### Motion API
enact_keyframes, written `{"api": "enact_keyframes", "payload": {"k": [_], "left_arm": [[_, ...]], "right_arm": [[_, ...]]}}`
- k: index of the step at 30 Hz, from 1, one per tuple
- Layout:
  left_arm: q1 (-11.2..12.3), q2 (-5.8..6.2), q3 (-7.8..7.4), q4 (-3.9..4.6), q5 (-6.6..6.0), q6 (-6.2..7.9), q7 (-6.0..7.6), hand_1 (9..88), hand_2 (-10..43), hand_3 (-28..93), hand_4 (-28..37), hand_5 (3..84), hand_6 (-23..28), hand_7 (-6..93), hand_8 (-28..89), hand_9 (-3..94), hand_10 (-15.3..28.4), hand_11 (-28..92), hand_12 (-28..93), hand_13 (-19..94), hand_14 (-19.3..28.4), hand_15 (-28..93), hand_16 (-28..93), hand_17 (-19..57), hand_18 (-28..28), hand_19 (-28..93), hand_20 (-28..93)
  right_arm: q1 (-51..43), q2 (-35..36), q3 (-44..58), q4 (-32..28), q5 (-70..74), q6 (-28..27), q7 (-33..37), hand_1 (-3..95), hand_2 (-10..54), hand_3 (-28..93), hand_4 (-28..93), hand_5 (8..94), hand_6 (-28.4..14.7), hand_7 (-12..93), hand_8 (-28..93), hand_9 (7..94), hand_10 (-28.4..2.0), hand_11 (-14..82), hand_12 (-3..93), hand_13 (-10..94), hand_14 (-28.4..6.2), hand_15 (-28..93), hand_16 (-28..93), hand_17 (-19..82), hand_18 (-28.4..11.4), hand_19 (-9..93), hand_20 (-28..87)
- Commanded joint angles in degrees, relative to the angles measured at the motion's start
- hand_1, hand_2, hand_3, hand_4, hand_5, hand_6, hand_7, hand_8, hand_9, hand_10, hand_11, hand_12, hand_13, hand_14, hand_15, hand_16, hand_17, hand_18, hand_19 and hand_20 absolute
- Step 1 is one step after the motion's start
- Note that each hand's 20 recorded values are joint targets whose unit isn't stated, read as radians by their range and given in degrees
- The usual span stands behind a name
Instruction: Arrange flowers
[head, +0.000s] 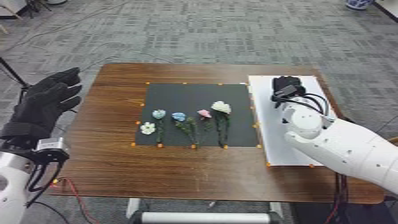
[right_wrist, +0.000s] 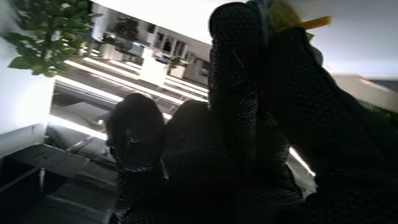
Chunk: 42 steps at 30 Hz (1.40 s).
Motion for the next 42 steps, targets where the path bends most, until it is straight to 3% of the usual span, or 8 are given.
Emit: {"api": "enact_keyframes", "payload": {"k": [1, 6, 11, 27, 40, 42], "left_arm": [[0.8, -0.58, -0.62, -0.51, 0.07, -0.49, -0.37, 25.4, -1.5, 72, -26.7, 24.9, 2.2, 20.4, -10, 17.1, 10.0, 21, 18, 6, 12.8, 39, -5, -11.3, 17.0, 39, 8], [0.2, -0.48, -0.59, -0.35, 0.07, -0.63, -0.61, 25.4, -1.5, 72, -26.7, 24.9, 2.3, 20.3, -10, 17.2, 10.0, 21, 18, 6, 12.8, 39, -5, -11.4, 17.0, 39, 8], [-0.7, -0.24, 0.11, -0.01, -0.32, -0.85, -1.04, 25.4, -1.5, 72, -26.7, 24.9, 2.2, 20.3, -10, 17.2, 10.0, 21, 18, 6, 12.8, 39, -5, -11.4, 17.0, 39, 8], [-0.1, -0.67, -0.28, -0.48, 0.12, -0.41, -0.98, 25.4, -1.4, 72, -26.6, 24.8, 2.2, 20.5, -10, 17.2, 10.0, 21, 18, 6, 12.8, 39, -5, -11.4, 17.0, 39, 8], [-0.6, -0.36, 0.06, -0.25, 0.03, -0.3, -1.03, 25.4, -1.5, 72, -26.7, 25.4, 2.6, 20.7, -10, 17.2, 10.0, 21, 18, 6, 12.8, 39, -5, -11.4, 16.9, 39, 8], [-0.4, -0.47, -0.04, -0.31, 0.07, -0.4, -0.98, 25.4, -1.5, 72, -26.7, 25.4, 2.6, 20.7, -10, 17.2, 10.0, 21, 18, 6, 12.7, 39, -5, -11.4, 16.9, 39, 8]], "right_arm": [[-7.1, 7.4, 5.9, -17.1, -2.6, 6.5, -3.4, 47.1, -9.5, 87, -28, 76.8, 3.1, 43, -2, 89.8, -3.3, 13.4, 45.1, 78, -2.9, 86, 29, 48, -19.7, 93, 66], [-13.3, 7.8, 10.5, -23.6, -5.3, 4.3, -6.9, 47.2, -9.5, 87, -28, 76.9, 3.0, 43, -2, 89.8, -3.5, 13.6, 45.6, 78, -3.0, 86, 29, 48, -19.8, 93, 66], [-15.8, 6.1, 11.2, -24.3, -6.4, 3.1, -7.2, 47.3, -9.5, 86, -28, 77.0, 3.0, 43, -2, 90.1, -3.7, 13.5, 45.4, 78, -3.1, 86, 29, 48, -19.8, 93, 66], [-18.4, 6.8, 11.5, -27.6, -8.2, 2.4, -7.6, 47.3, -9.5, 86, -28, 76.0, 3.0, 44, -3, 89.1, -3.8, 13.4, 45.6, 78, -3.2, 86, 29, 48, -19.9, 93, 66], [-20.7, 6.3, 13.8, -28.4, -8.7, -2.5, -6.8, 41.2, -9.5, 84, -28, 64.7, 1.4, 44, 1, 79.8, -4.1, 12.9, 44.2, 74, -4.1, 86, 30, 45, -20.2, 93, 66], [-21.4, 6.4, 14.8, -28.7, -8.2, -2.9, -6.9, 39.9, -9.5, 84, -28, 62.7, 1.1, 44, 1, 76.6, -4.6, 16.8, 41.7, 73, -4.3, 87, 30, 44, -20.2, 93, 65]]}}
